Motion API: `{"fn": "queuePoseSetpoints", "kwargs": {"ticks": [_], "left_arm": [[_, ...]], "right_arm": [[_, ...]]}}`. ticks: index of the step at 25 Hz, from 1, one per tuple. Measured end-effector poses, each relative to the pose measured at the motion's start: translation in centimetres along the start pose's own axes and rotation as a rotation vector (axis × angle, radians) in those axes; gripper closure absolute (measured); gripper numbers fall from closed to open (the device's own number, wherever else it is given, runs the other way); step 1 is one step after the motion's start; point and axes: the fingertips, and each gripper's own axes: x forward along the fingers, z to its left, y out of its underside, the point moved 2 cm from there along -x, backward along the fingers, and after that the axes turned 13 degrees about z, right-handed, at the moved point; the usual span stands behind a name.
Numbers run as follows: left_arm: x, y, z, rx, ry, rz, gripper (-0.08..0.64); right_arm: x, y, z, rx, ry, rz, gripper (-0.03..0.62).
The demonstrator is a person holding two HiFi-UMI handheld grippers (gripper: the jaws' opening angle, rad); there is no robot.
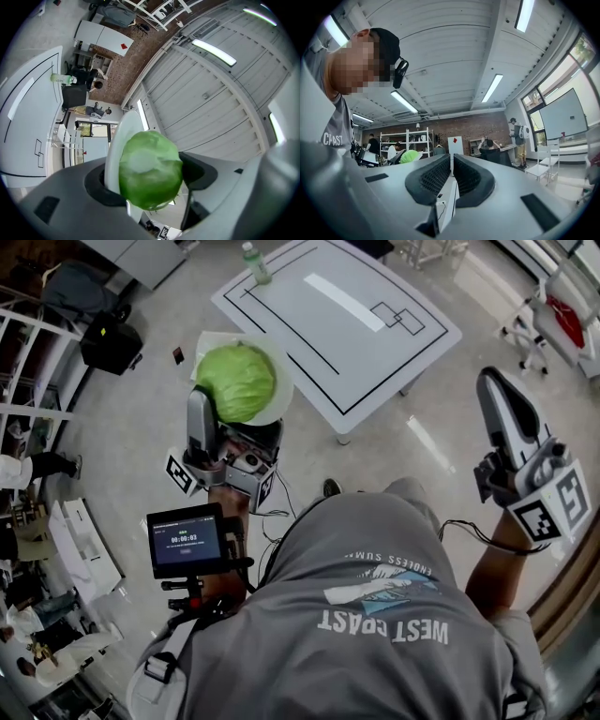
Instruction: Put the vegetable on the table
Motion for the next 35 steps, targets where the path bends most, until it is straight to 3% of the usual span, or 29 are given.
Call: {"fn": "queuePoseSetpoints", "kwargs": {"ticks": [3, 7, 12, 16, 19, 27, 35], "left_arm": [[0.5, -0.6, 1.5, 0.018, -0.019, -0.028, 0.211], [3.5, -0.3, 4.3, 0.081, -0.047, -0.073, 0.212], [6.4, 2.2, 6.7, 0.122, -0.078, -0.162, 0.212], [7.6, 3.9, 9.0, 0.166, -0.078, -0.206, 0.212], [8.2, 5.0, 10.0, 0.192, -0.070, -0.232, 0.212], [11.7, 4.2, 10.3, 0.205, -0.114, -0.280, 0.212], [10.9, 5.1, 11.4, 0.218, -0.161, -0.238, 0.212]], "right_arm": [[1.7, 0.2, -2.2, -0.001, -0.044, 0.018, 0.583], [3.4, 0.2, -8.6, 0.014, -0.113, 0.025, 0.583], [3.6, -0.4, -15.0, 0.010, -0.210, 0.043, 0.583], [3.7, 1.3, -19.4, 0.020, -0.250, 0.047, 0.583], [3.8, 2.5, -21.2, 0.024, -0.277, 0.073, 0.583], [5.3, -0.3, -24.1, 0.040, -0.336, 0.137, 0.583], [6.5, 1.0, -23.9, 0.061, -0.348, 0.118, 0.583]]}}
